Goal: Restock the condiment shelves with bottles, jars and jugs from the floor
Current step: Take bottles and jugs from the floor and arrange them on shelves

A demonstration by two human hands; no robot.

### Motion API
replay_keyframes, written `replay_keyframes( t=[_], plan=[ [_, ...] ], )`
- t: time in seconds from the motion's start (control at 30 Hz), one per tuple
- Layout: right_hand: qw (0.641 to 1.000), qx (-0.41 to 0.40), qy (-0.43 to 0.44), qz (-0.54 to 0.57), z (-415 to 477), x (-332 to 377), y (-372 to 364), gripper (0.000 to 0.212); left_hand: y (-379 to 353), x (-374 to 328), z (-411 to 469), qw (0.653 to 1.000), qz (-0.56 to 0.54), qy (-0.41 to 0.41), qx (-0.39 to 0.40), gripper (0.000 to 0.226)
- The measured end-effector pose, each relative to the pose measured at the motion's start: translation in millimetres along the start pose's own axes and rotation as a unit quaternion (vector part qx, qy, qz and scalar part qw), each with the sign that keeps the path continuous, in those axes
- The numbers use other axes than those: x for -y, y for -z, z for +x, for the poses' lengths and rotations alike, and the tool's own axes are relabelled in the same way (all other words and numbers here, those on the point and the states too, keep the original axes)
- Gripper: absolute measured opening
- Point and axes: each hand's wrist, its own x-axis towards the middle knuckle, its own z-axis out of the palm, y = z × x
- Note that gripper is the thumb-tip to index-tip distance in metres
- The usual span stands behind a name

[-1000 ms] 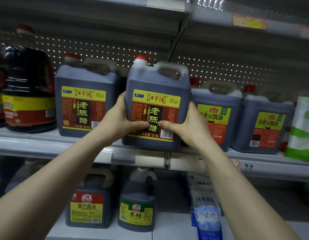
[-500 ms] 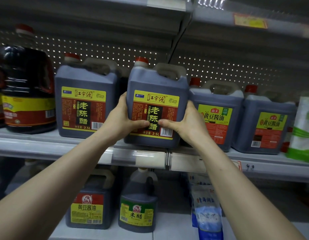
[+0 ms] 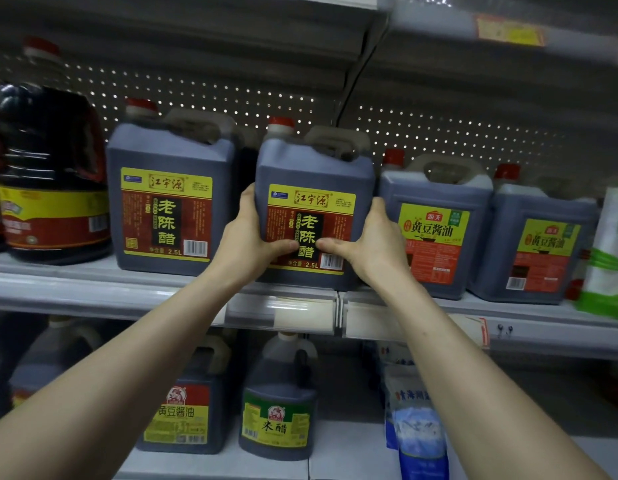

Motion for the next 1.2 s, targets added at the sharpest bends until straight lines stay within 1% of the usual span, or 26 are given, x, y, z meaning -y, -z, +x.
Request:
replay_keyframes(
  t=[0.1,0.43,0.5,0.57,0.63,0.73,0.97,1.1,1.2],
  plan=[
    [1.0,-0.005,-0.007,-0.01,-1.1,3.0,-2.2,0.082,0.0,-0.5,-1.6,1.0,0.005,0.003,-0.005,0.099],
    [0.998,-0.027,-0.033,-0.037,-13.4,9.4,-6.8,0.077,-5.0,-4.4,-6.2,0.999,0.04,0.003,-0.011,0.101],
    [0.998,-0.029,-0.039,-0.043,-16.9,10.8,-5.8,0.077,-4.8,-5.1,-7.5,0.999,0.048,0.003,-0.005,0.106],
    [0.997,-0.02,-0.046,-0.053,-18.5,13.0,-3.9,0.08,-2.9,-5.1,-9.7,0.998,0.066,0.005,0.009,0.116],
    [0.996,-0.008,-0.056,-0.063,-19.3,16.6,-2.1,0.082,-1.0,-4.1,-10.8,0.997,0.074,0.004,0.018,0.121],
    [0.995,-0.005,-0.069,-0.068,-18.3,22.0,-2.8,0.084,-0.2,-2.1,-10.1,0.998,0.067,0.001,0.012,0.118],
    [0.992,-0.027,-0.086,-0.084,-17.7,25.4,-6.7,0.084,-1.5,-0.1,-5.0,0.998,0.065,0.005,0.018,0.117],
    [0.991,-0.032,-0.084,-0.094,-24.6,25.8,-7.8,0.078,-1.7,-3.7,-8.1,0.996,0.082,0.014,0.022,0.117],
    [0.99,-0.023,-0.068,-0.122,-32.0,24.3,-3.5,0.071,-2.7,-9.8,-20.0,0.993,0.114,0.011,0.014,0.113]
  ],
)
